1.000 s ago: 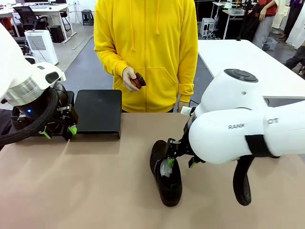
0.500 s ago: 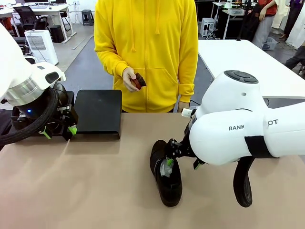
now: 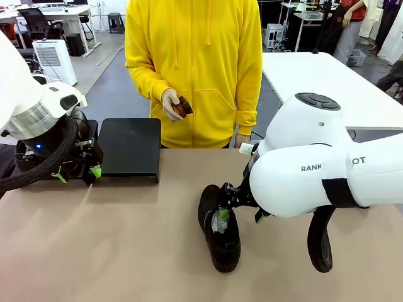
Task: Organize the shoes by placing them on the stand.
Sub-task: Place the Shoe from the middle of the table onto the Shoes Stand.
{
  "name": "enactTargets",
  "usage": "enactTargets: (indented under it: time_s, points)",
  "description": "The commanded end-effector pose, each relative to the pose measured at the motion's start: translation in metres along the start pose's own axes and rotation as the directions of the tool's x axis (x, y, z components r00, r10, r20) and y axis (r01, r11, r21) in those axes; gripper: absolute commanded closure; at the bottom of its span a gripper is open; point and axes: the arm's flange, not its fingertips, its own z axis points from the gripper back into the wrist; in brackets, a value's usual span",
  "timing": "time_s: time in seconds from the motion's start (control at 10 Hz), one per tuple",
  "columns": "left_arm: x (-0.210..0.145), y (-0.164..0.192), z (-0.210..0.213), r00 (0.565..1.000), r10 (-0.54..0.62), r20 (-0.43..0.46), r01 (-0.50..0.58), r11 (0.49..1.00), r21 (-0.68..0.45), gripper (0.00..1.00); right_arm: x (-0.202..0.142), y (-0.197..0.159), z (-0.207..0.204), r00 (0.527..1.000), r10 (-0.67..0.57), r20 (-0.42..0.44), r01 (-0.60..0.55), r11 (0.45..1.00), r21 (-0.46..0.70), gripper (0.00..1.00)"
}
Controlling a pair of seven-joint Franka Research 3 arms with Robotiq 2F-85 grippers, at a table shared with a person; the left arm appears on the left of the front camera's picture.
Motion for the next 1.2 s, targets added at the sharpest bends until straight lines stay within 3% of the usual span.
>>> enactTargets:
  time_s: [0.0, 0.1, 0.2, 0.3, 0.6, 0.7, 0.8, 0.9, 1.1]
  points:
    - [-0.001, 0.002, -0.001, 1.0, -0.006, 0.008, 0.006, 1.0, -0.006, 0.22, 0.0, 0.0, 0.0, 1.0, 0.0, 0.0, 0.0, 1.0, 0.0, 0.0]
    - [0.0, 0.0, 0.0, 1.0, 0.0, 0.0, 0.0, 1.0, 0.0, 0.22, 0.0, -0.004, 0.023, 0.996, -0.046, 0.071, 0.049, 0.998, -0.046, 0.0]
    - [-0.012, -0.028, -0.019, 0.999, -0.043, -0.017, 0.044, 0.999, 0.029, 0.22, 0.008, -0.033, 0.04, 0.983, -0.162, 0.091, 0.169, 0.983, -0.067, 0.0]
    - [-0.025, -0.056, -0.032, 0.997, -0.049, -0.054, 0.047, 0.998, -0.032, 0.22, 0.015, -0.071, 0.059, 0.943, -0.309, 0.126, 0.32, 0.945, -0.071, 0.0]
    - [-0.053, -0.114, -0.025, 0.964, 0.121, -0.236, -0.178, 0.955, -0.238, 0.22, 0.02, -0.135, 0.091, 0.801, -0.564, 0.198, 0.58, 0.814, -0.027, 0.0]
    - [-0.058, -0.125, -0.024, 0.958, 0.141, -0.249, -0.202, 0.95, -0.24, 0.22, 0.023, -0.144, 0.096, 0.772, -0.605, 0.195, 0.618, 0.786, -0.005, 0.0]
    - [-0.045, -0.101, -0.012, 0.977, 0.163, -0.14, -0.186, 0.966, -0.177, 0.22, 0.024, -0.145, 0.098, 0.755, -0.631, 0.176, 0.639, 0.769, 0.017, 0.0]
    - [-0.063, -0.125, -0.029, 0.969, 0.08, -0.234, -0.132, 0.967, -0.218, 0.22, 0.035, -0.153, 0.1, 0.811, -0.556, 0.182, 0.566, 0.824, -0.001, 0.0]
    - [-0.056, -0.121, -0.02, 0.969, 0.118, -0.218, -0.167, 0.96, -0.223, 0.22, 0.035, -0.153, 0.1, 0.811, -0.556, 0.182, 0.566, 0.824, -0.001, 0.0]
